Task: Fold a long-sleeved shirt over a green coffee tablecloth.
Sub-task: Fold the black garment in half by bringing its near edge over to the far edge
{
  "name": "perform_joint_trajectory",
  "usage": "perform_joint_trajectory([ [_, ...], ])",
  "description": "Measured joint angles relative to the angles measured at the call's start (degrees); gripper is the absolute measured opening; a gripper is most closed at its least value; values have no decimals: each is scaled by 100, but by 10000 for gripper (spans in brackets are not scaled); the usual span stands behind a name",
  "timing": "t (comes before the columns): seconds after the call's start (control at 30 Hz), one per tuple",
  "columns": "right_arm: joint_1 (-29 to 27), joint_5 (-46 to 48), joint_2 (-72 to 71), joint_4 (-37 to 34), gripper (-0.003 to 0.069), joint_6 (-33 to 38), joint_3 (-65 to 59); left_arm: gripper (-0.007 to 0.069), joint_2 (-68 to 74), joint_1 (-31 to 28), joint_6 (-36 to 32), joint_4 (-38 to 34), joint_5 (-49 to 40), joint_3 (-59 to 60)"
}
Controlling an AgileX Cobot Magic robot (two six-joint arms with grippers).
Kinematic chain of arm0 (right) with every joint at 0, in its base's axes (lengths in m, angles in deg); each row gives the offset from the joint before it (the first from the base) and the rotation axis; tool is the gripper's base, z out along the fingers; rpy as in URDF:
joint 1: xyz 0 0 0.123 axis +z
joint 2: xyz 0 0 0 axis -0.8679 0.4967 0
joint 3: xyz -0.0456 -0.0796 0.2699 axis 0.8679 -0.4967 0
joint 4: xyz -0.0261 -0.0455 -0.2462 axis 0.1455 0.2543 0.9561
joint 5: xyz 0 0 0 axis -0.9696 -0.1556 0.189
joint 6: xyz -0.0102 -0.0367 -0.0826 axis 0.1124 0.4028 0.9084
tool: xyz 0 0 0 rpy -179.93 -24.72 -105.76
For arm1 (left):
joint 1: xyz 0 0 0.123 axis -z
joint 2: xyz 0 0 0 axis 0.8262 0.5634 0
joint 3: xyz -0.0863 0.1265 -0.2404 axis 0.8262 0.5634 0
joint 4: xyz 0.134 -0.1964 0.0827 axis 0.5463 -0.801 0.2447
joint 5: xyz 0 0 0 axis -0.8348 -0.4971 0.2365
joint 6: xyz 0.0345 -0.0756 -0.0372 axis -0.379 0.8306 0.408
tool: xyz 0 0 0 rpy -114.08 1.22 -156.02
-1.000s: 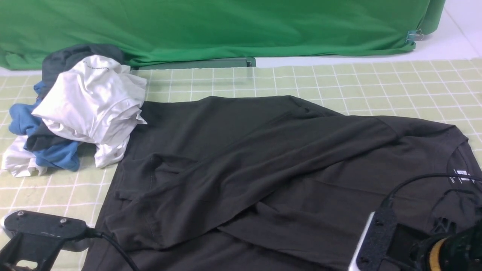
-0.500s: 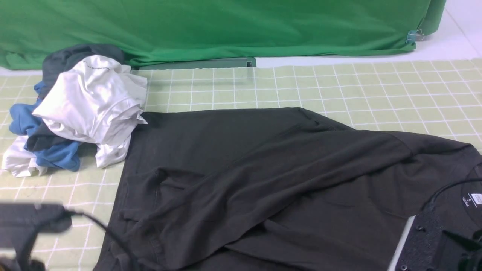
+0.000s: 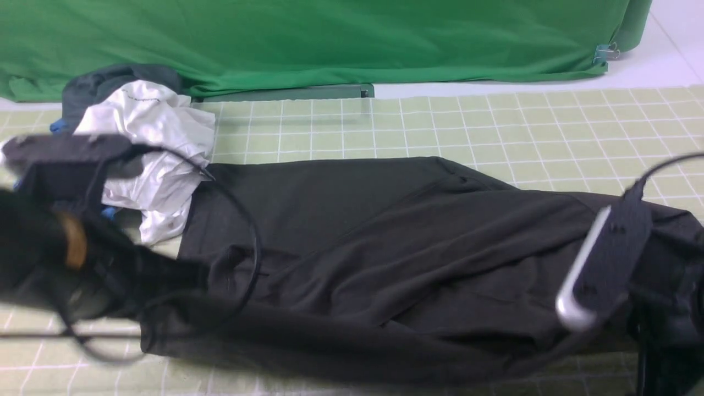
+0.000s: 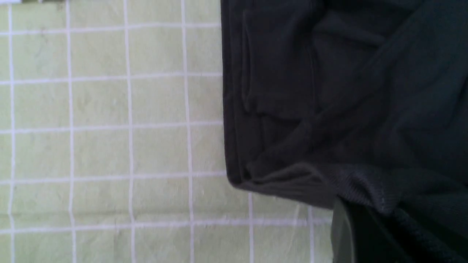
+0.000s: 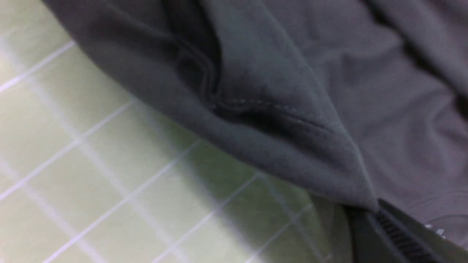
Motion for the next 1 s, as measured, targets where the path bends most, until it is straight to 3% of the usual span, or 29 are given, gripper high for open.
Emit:
perform_joint_trajectory([
  [0.1, -250, -20, 155, -6, 11, 177, 182, 14, 277, -421, -378, -243, 245, -179],
  [0.27, -844, -296, 649, -30, 11, 619, 557, 14, 1027, -1620, -1318, -1032, 778, -708],
  [0.43, -1275, -771, 1235, -96, 11, 763, 952, 14, 1691, -2199, -1798, -1657, 1033, -1242],
  [0.67, -1746, -941, 2630, -351, 11, 1085, 2216, 14, 2967, -2609, -1927, -1871, 1184, -2294],
  [1.0, -1859, -953, 4295, -345, 11, 1382, 3530, 14, 4499, -2674, -1927, -1792, 1065, -3466],
])
